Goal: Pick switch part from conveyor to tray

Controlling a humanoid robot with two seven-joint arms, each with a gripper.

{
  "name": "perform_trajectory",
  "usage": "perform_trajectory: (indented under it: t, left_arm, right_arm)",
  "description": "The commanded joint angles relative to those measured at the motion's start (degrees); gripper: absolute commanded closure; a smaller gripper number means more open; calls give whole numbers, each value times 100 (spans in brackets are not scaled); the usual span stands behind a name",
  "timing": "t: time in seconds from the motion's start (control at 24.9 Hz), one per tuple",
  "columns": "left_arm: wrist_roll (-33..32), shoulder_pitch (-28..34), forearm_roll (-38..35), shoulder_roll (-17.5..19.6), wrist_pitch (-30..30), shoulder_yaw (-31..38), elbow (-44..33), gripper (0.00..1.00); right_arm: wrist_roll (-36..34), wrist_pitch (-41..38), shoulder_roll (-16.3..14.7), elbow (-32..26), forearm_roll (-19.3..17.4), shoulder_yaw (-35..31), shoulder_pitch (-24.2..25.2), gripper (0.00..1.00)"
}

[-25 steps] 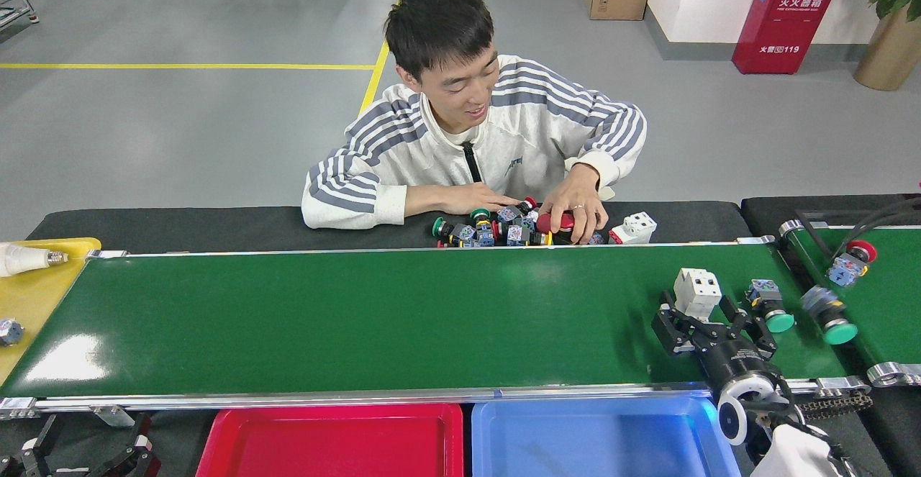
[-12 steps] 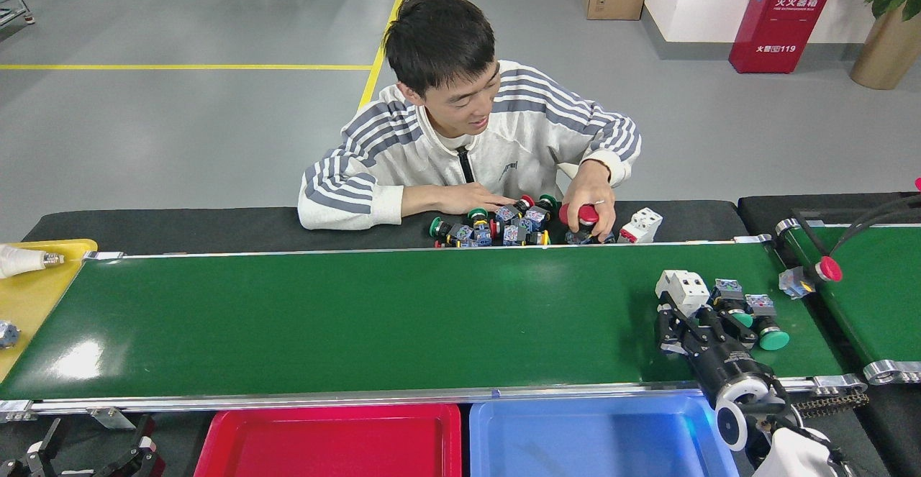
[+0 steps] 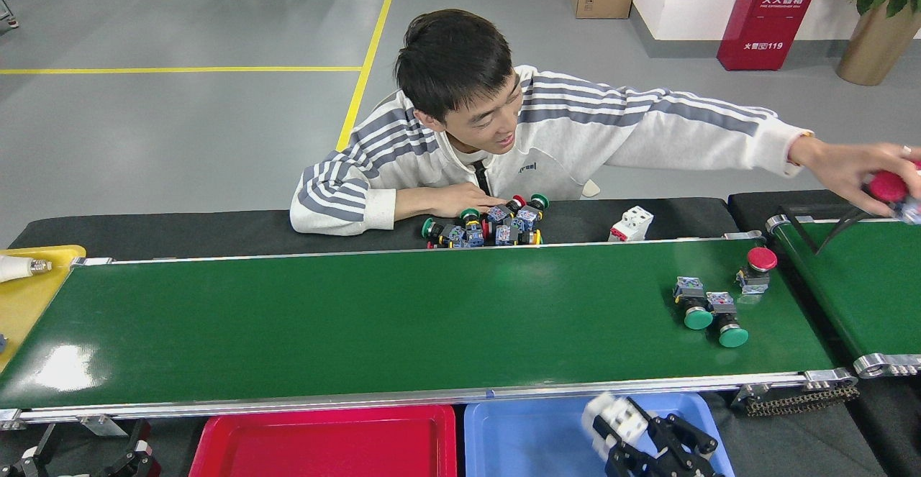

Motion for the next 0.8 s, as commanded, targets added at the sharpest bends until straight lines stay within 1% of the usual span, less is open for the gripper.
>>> perform_trajectory:
  t: [0.0,0.08,0.16,0.24,0.28,0.4,0.56,0.64,0.76]
  left_arm:
    - [20,-11,3,44,7,39,-47,0]
    - [20,-29,3,53,7,39,-39,0]
    - [20,-64,3,53,-1,21,-21,0]
    - [20,-90,3,53,-1,-5,-21,0]
    - [20,-108,3,53,-1,-14,-30,0]
    - [20,-126,3,53,-1,-14,-21,0]
    - [20,-99,3,53,-1,-23,-39,0]
    - [20,-108,3,62,-10,-23,-39,0]
    - [20,-108,3,71,-10,-23,-39,0]
  right_arm:
    - [-42,68,18,-82,-21,-211,-70,0]
    - [-51,718,45,-73,-21,-343,-158,0]
    - [-95,2272,45,-47,-21,-326,-307,0]
    - [-236,3285,36,-20,5,-299,-439,0]
    - [-315,3610,36,24,23,-194,-492,0]
    - [-324,3750,54,147,32,-44,-580,0]
    - [-297,3838,45,366,49,17,-852,0]
    - [-280,3777,18,551,58,219,-1072,0]
    - [-236,3575,18,683,58,430,-1300,0]
